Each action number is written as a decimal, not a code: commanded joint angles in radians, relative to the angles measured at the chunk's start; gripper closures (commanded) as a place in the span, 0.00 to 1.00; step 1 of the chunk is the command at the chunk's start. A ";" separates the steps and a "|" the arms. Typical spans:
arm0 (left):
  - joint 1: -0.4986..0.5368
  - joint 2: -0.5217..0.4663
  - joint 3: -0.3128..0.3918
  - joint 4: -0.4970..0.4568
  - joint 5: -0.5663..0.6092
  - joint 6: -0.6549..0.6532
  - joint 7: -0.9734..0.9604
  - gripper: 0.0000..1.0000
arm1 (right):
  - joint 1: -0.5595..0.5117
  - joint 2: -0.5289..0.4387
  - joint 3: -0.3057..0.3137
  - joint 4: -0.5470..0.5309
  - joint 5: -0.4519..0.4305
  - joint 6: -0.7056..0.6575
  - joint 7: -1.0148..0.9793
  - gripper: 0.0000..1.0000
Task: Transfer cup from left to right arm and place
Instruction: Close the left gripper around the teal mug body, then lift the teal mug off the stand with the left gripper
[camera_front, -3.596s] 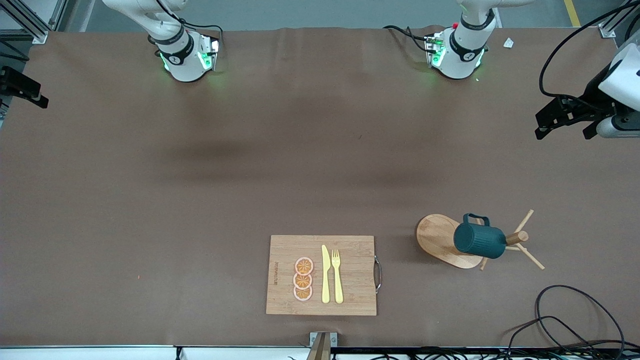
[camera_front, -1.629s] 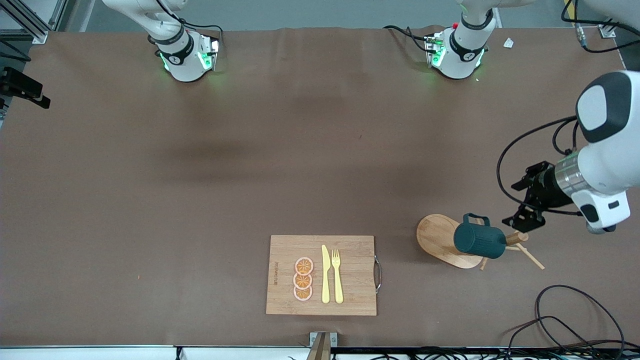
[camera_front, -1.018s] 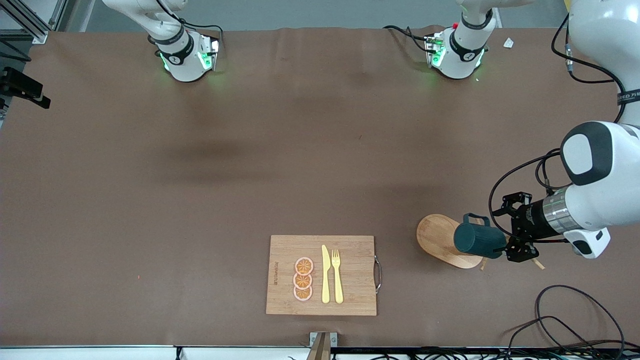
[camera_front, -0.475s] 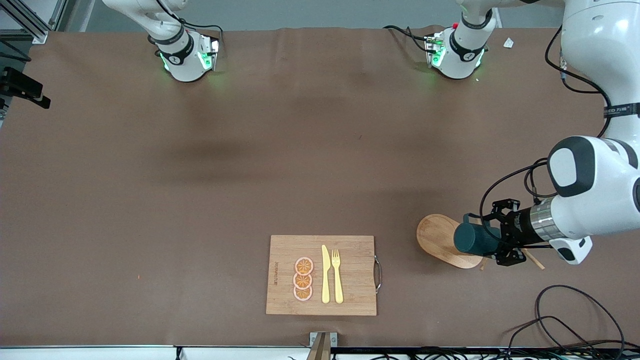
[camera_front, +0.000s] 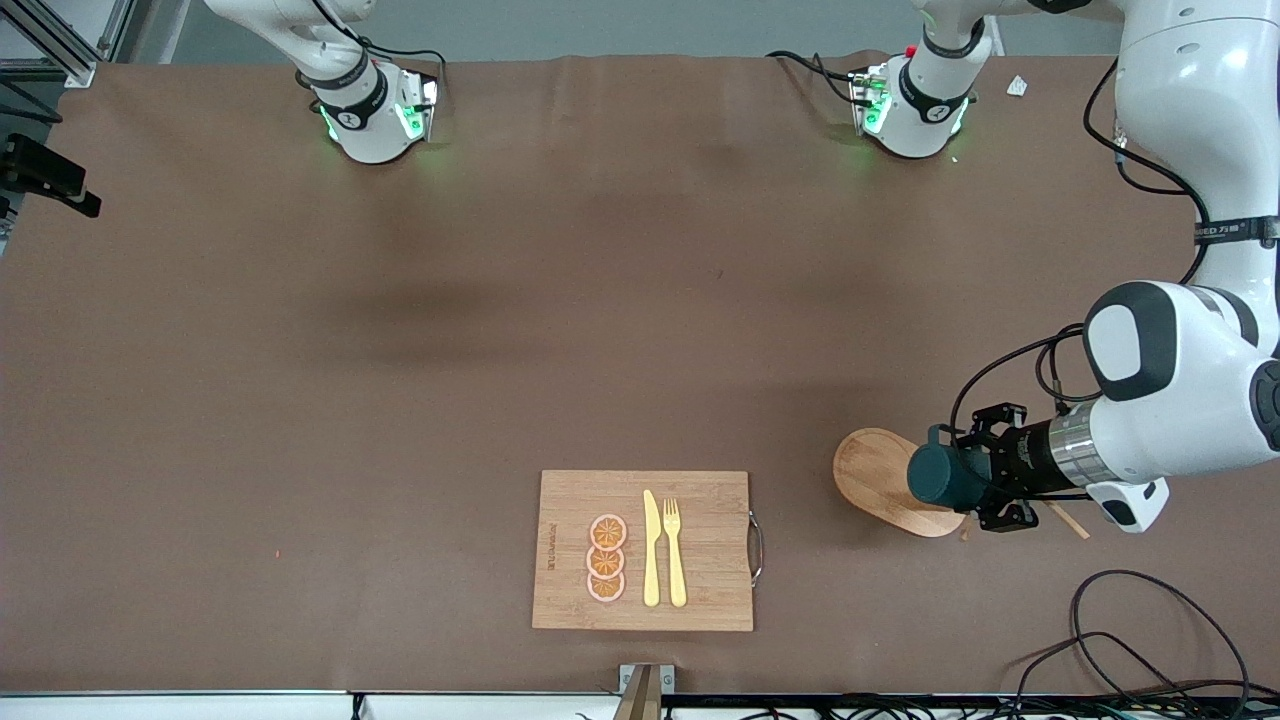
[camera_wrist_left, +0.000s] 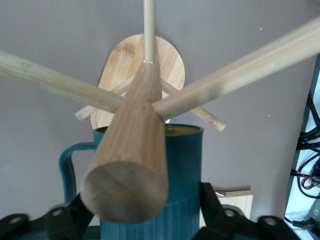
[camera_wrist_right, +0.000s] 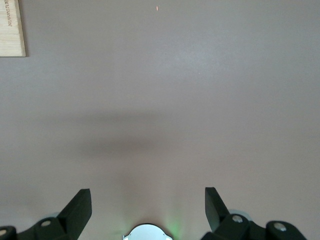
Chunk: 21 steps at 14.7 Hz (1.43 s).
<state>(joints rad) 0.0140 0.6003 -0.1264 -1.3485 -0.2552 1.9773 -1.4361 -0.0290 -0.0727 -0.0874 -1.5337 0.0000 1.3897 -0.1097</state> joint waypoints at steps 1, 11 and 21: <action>-0.005 0.006 -0.002 0.015 -0.015 0.006 0.034 0.38 | 0.001 -0.012 -0.003 -0.014 0.014 0.005 -0.008 0.00; -0.003 -0.088 -0.107 0.020 -0.012 -0.002 -0.016 0.42 | -0.002 -0.013 -0.005 -0.014 0.014 0.005 -0.008 0.00; -0.375 -0.145 -0.170 0.019 0.339 0.003 -0.145 0.40 | -0.002 -0.013 -0.005 -0.014 0.014 0.006 -0.008 0.00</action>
<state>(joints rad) -0.2863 0.4752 -0.3033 -1.3161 -0.0099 1.9796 -1.5660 -0.0292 -0.0727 -0.0898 -1.5342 0.0000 1.3902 -0.1098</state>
